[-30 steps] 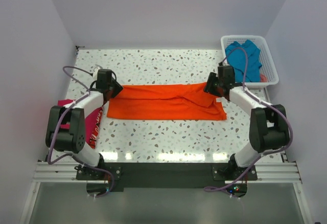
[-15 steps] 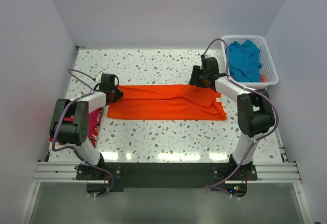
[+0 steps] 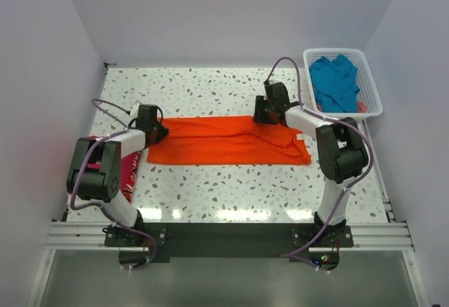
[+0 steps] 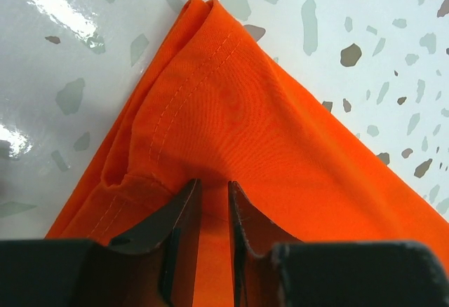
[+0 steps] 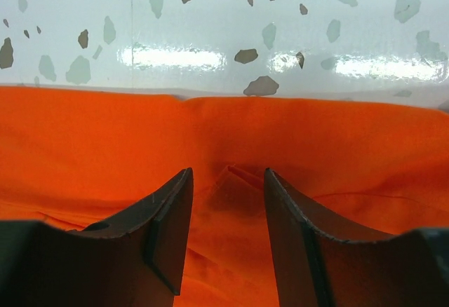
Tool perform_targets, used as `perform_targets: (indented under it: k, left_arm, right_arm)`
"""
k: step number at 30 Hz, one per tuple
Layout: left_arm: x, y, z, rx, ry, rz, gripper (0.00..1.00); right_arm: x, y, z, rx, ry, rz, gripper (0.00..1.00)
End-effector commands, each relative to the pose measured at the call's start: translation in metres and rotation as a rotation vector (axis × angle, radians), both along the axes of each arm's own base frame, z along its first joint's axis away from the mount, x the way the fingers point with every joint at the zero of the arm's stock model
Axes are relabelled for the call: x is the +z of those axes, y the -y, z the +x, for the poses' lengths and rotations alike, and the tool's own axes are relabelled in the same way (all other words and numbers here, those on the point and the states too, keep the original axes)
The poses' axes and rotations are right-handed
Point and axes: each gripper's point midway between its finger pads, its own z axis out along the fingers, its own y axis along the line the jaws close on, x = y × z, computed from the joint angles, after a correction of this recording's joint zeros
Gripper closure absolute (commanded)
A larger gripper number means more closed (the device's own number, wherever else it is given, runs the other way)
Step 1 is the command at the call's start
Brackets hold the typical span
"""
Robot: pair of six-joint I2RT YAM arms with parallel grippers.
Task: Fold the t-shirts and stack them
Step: Fold the tshirt
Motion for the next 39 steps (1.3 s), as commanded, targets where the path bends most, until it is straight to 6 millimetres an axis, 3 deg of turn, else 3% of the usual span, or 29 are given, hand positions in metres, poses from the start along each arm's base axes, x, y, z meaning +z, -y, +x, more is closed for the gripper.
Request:
perform_targets:
  k: [1,4,9,15,22,27,33,36,37,39]
  left_arm:
    - [0.011,-0.001,0.001,0.010,0.044,0.002,0.74]
    - [0.013,0.000,0.002,0.008,0.050,-0.004,0.74]
    - [0.013,0.000,0.002,0.004,0.051,-0.005,0.74]
    - [0.013,0.000,0.003,0.001,0.053,-0.008,0.74]
    - [0.013,0.000,0.003,0.001,0.054,-0.013,0.74]
    - [0.014,-0.001,0.003,0.002,0.059,-0.014,0.75]
    - [0.019,-0.001,0.005,0.001,0.075,-0.022,0.75]
    - [0.019,0.000,0.005,-0.003,0.076,-0.026,0.75]
    - [0.019,0.000,0.005,-0.004,0.077,-0.027,0.75]
    - [0.018,0.002,0.005,-0.009,0.078,-0.033,0.74]
  right_arm:
    - [0.017,0.000,0.012,-0.012,0.069,-0.026,0.53]
    - [0.018,0.001,0.010,-0.014,0.066,-0.032,0.60]
    - [0.020,0.004,0.003,-0.024,0.066,-0.030,0.89]
    - [0.020,0.005,-0.006,-0.018,0.060,-0.028,1.00]
    - [0.034,0.005,-0.014,-0.015,0.089,-0.020,1.00]
    - [0.048,0.003,-0.031,-0.004,0.115,0.003,1.00]
    - [0.052,-0.006,-0.061,0.030,0.134,0.022,1.00]
    - [0.047,-0.004,-0.063,0.022,0.142,-0.012,1.00]
    - [0.044,-0.002,-0.061,0.019,0.135,-0.033,0.89]
    - [0.052,-0.001,-0.049,0.020,0.149,-0.065,0.79]
